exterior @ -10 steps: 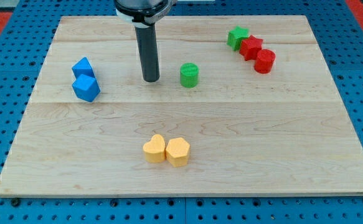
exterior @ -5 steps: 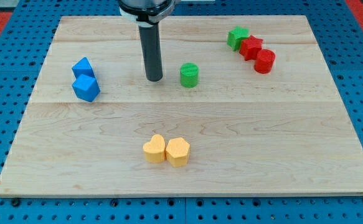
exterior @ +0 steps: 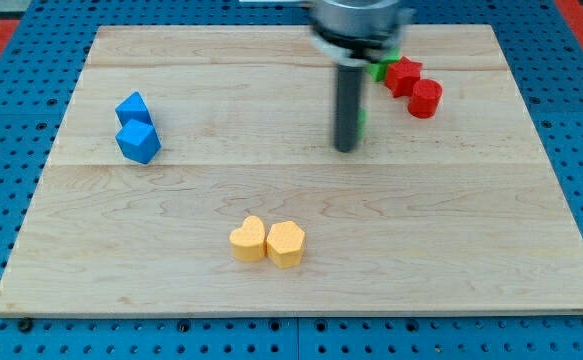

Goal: Move the green circle to the bottom right of the red circle

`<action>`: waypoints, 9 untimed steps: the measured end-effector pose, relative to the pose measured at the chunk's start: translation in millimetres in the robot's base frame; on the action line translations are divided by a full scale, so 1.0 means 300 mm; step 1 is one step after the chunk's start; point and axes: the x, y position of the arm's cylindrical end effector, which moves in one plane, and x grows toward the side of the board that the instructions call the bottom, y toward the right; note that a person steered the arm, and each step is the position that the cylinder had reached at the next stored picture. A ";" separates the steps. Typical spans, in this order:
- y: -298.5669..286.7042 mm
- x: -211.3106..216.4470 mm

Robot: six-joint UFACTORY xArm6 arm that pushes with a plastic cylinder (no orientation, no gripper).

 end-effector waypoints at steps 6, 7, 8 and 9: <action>0.044 -0.102; 0.164 -0.084; -0.023 -0.084; -0.196 -0.084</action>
